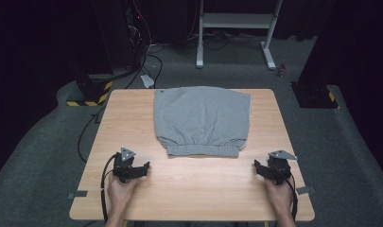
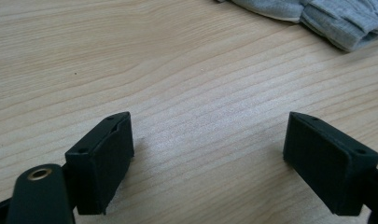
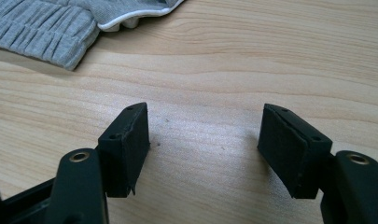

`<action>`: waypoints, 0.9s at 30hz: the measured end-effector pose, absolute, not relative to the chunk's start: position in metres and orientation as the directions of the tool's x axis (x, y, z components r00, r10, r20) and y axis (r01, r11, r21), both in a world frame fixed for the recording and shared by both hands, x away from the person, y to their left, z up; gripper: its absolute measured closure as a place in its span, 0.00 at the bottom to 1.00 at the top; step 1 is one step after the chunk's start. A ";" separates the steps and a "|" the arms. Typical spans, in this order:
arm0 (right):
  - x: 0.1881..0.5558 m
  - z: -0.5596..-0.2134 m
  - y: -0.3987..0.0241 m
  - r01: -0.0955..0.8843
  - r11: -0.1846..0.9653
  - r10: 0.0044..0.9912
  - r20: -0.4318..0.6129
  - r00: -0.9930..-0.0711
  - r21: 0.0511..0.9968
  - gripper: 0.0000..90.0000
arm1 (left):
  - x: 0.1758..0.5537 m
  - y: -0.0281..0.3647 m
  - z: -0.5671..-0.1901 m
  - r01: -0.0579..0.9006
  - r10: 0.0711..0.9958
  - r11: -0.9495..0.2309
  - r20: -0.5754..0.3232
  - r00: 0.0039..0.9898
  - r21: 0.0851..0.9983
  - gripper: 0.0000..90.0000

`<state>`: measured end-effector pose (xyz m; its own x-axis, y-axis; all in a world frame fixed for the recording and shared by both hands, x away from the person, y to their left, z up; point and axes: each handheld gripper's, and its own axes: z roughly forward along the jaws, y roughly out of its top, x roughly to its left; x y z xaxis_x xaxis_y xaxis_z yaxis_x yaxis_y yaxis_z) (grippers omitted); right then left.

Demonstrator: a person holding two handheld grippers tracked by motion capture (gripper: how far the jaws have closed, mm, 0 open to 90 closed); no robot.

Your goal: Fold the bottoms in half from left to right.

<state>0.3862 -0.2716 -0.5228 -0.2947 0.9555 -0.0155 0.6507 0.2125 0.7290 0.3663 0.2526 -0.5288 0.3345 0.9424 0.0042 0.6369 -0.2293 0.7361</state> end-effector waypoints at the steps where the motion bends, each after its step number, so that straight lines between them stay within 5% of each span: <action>1: 0.386 -0.523 -0.271 0.652 0.211 0.956 -0.014 -0.294 0.729 0.37 | 0.366 0.252 -0.529 0.638 0.942 -0.230 0.002 0.337 0.735 0.18; 27: 0.386 -0.523 -0.271 0.651 0.212 0.956 -0.015 -0.295 0.729 0.37 | 0.365 0.248 -0.529 0.637 0.940 -0.232 0.001 0.341 0.735 0.17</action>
<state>0.3862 -0.2712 -0.5228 -0.2945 0.9555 -0.0155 0.6507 0.2124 0.7291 0.3647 0.2482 -0.5287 0.3410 0.9401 0.0012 0.6372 -0.2321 0.7349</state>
